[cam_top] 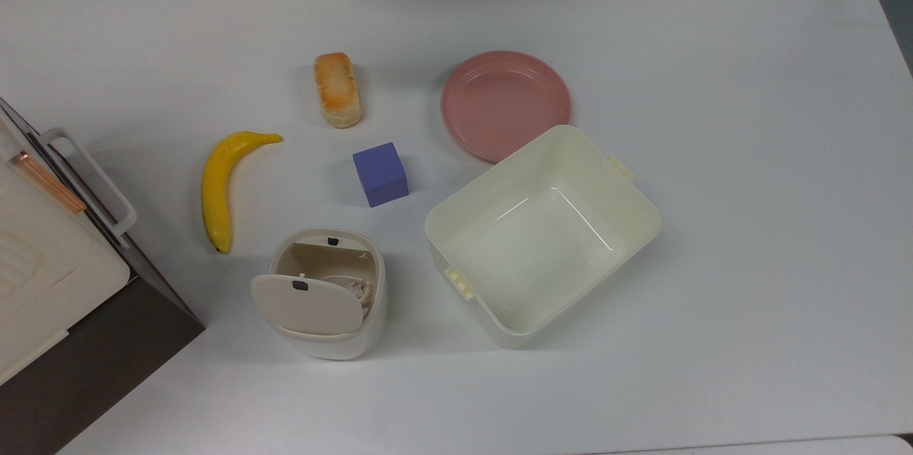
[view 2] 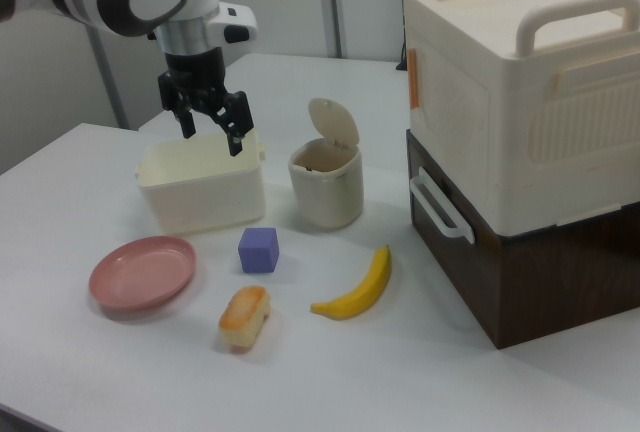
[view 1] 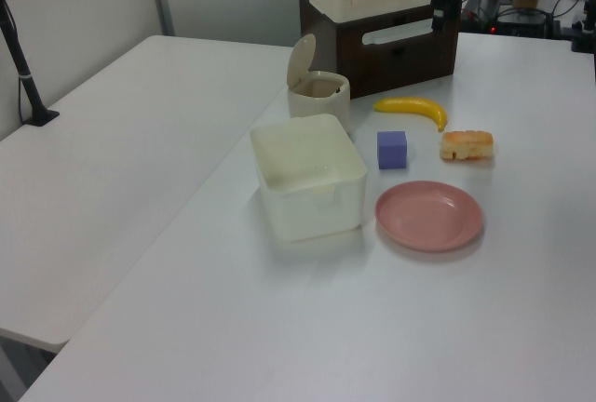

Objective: Grab it up and put it in the trash

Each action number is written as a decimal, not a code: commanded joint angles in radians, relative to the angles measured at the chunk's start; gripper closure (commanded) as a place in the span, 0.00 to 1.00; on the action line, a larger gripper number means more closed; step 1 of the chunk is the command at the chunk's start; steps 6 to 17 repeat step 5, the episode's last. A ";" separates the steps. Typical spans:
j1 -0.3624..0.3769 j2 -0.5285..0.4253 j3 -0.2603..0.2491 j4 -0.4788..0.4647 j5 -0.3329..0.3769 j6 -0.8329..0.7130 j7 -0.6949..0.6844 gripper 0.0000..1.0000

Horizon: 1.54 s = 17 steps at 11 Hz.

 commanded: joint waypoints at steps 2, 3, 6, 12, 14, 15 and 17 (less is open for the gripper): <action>0.039 -0.021 -0.006 -0.017 -0.041 -0.021 0.048 0.00; 0.038 -0.018 -0.006 -0.016 -0.050 -0.019 0.075 0.00; 0.036 -0.016 -0.006 -0.016 -0.052 -0.016 0.076 0.00; 0.036 -0.016 -0.006 -0.016 -0.052 -0.016 0.076 0.00; 0.036 -0.016 -0.006 -0.016 -0.052 -0.016 0.076 0.00; 0.036 -0.016 -0.006 -0.016 -0.052 -0.016 0.076 0.00; 0.036 -0.016 -0.006 -0.016 -0.052 -0.016 0.076 0.00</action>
